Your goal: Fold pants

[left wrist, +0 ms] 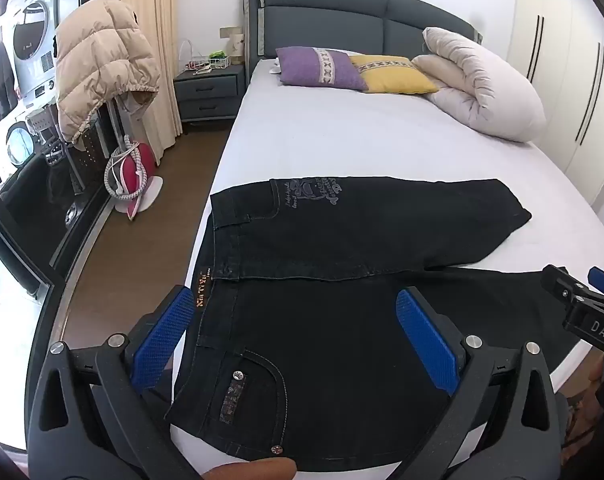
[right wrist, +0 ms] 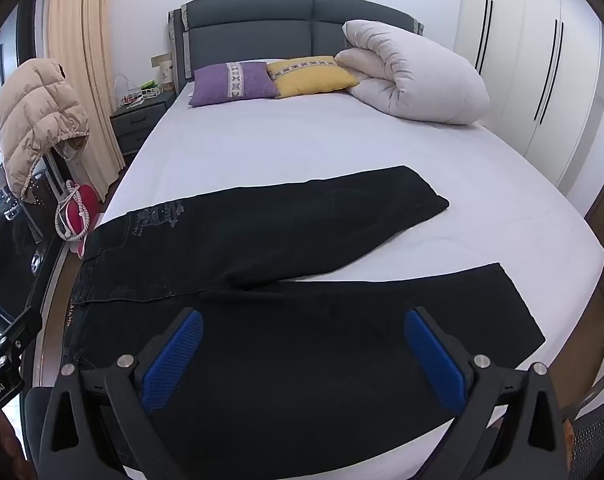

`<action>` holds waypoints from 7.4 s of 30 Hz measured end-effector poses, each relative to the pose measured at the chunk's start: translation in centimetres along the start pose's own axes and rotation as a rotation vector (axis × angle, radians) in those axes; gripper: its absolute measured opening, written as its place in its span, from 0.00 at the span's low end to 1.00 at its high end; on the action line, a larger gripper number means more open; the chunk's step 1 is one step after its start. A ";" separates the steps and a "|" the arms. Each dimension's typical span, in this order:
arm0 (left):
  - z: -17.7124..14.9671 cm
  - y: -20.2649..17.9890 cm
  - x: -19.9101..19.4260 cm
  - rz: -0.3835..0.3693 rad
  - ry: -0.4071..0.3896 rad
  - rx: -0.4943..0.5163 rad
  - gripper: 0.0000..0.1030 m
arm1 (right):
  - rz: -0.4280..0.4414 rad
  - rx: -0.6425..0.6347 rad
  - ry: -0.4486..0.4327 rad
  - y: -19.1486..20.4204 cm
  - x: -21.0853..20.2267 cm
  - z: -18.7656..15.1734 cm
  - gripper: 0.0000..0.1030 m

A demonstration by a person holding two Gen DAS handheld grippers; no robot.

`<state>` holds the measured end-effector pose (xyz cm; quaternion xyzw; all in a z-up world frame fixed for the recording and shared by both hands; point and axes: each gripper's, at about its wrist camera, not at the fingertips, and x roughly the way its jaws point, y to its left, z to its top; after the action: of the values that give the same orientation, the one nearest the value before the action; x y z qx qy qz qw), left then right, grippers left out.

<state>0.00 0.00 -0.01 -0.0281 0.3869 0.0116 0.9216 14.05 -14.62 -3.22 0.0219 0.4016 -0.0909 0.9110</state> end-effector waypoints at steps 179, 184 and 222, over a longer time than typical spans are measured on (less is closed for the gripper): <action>10.4 10.1 25.0 -0.431 0.130 0.355 0.03 | 0.764 -0.809 0.249 13.3 26.3 17.6 0.08; 7.8 9.5 21.8 -0.475 0.157 0.352 0.03 | 0.834 -0.839 0.252 13.7 21.9 10.9 0.08; -9.4 5.6 7.7 -0.601 0.425 0.631 0.03 | 0.385 -1.453 0.213 6.4 4.0 -13.7 0.07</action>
<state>-1.56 4.99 -12.36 0.1404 0.5261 -0.3789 0.7482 7.93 -7.34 -15.67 -0.5052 0.4354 0.3596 0.6525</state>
